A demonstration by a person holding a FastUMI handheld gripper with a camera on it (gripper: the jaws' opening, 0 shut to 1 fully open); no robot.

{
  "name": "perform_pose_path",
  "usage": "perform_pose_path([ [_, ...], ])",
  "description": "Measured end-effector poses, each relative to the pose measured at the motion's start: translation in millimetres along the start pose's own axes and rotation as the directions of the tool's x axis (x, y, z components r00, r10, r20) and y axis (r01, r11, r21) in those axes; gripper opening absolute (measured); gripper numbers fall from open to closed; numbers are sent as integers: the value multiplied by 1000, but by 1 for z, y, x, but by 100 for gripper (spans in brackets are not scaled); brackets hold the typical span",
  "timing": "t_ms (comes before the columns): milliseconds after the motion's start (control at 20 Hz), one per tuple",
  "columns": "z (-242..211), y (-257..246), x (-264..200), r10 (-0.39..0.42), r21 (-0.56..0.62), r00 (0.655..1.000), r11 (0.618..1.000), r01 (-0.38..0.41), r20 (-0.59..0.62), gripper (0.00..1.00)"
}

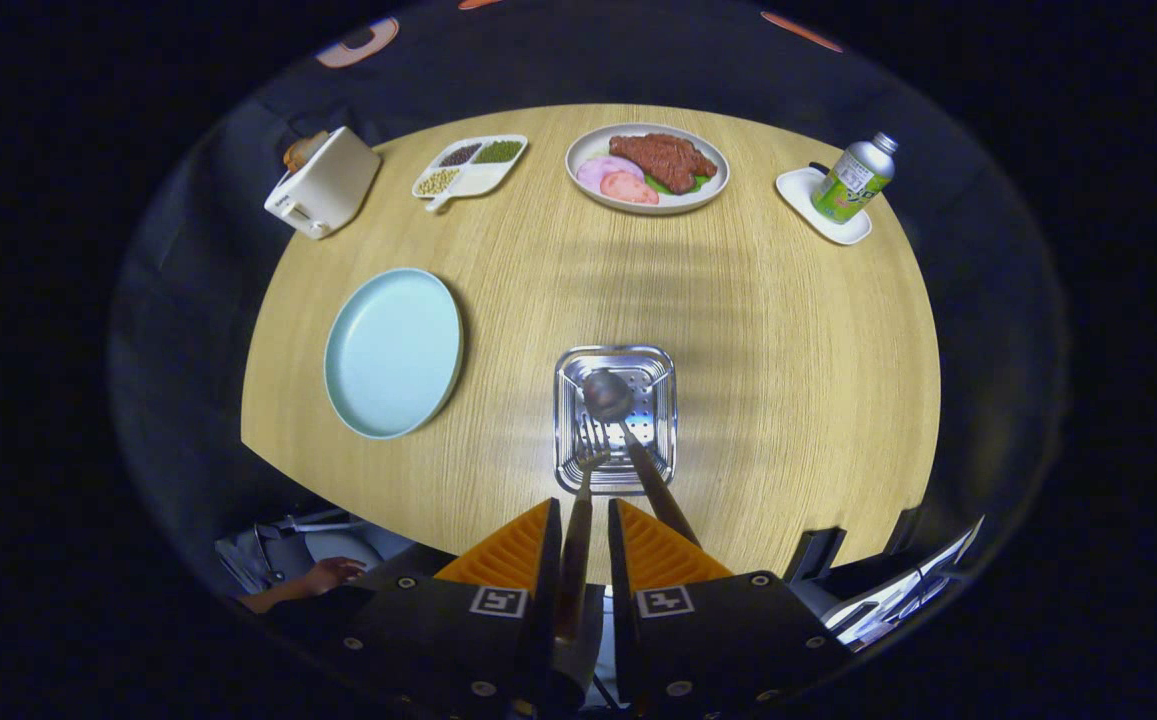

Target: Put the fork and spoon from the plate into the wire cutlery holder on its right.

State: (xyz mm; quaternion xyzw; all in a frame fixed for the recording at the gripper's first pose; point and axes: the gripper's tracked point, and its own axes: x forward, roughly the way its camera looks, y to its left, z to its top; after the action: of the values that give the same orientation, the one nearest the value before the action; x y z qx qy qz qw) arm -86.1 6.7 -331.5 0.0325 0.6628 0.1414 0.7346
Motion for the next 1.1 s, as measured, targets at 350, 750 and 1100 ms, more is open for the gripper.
perform_pose_path([
  [350, 80, 9, -62, 10, -19, 907, 1000, -2, 420, 68],
  [750, 155, 32, -182, 6, -16, 504, 1000, 16, 864, 88],
  [1100, 171, 46, -295, 1, -8, 98, 997, 70, 995, 87],
])
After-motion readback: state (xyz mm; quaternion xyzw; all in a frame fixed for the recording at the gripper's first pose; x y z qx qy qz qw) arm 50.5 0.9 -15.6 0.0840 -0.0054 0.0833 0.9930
